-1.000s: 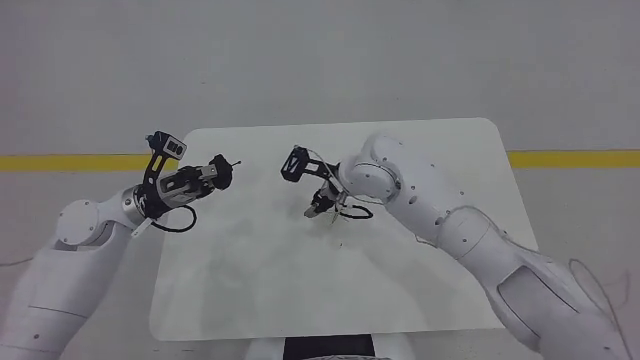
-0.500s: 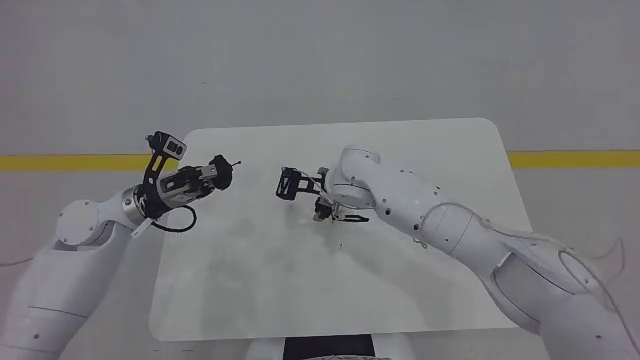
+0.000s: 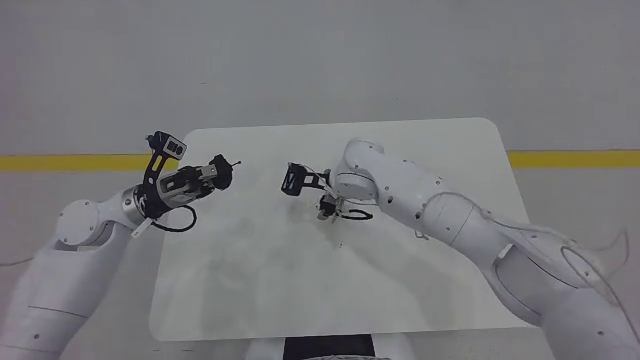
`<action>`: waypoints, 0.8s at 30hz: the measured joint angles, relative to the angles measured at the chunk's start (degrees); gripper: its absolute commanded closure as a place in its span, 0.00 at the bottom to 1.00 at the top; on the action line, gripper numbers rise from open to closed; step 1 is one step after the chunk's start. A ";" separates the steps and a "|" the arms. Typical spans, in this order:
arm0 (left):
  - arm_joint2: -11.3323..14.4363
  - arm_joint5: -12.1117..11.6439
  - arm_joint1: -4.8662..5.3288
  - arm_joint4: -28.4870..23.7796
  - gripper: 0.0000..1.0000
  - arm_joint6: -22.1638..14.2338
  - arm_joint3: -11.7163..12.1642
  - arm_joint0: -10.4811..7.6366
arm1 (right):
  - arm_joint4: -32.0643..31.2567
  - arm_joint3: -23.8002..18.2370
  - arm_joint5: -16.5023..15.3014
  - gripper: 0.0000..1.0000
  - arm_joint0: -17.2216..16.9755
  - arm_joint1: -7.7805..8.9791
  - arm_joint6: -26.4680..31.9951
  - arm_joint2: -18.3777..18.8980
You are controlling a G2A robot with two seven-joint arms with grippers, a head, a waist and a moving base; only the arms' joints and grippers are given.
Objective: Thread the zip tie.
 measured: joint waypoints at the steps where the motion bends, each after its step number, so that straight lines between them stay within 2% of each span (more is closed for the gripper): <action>1: 0.00 0.00 0.00 0.00 1.00 0.00 0.00 0.00 | 0.89 0.16 0.00 0.98 0.53 0.06 -0.06 -0.75; 4: 0.00 0.00 0.00 0.00 1.00 0.00 0.00 0.00 | 1.79 0.69 0.00 1.00 1.63 0.18 -1.07 -2.59; 9: 0.00 0.00 0.00 0.00 1.00 0.00 0.00 0.00 | 0.71 1.68 0.00 0.90 2.27 0.17 -3.83 -4.54; 12: 0.00 0.00 0.00 0.00 1.00 0.00 0.00 0.00 | -0.59 2.18 0.00 0.88 2.00 0.08 -5.11 -5.57; 24: 0.00 0.00 0.00 0.00 1.00 0.00 0.00 0.00 | -3.16 4.90 0.00 0.80 -0.23 -1.04 -5.07 -5.71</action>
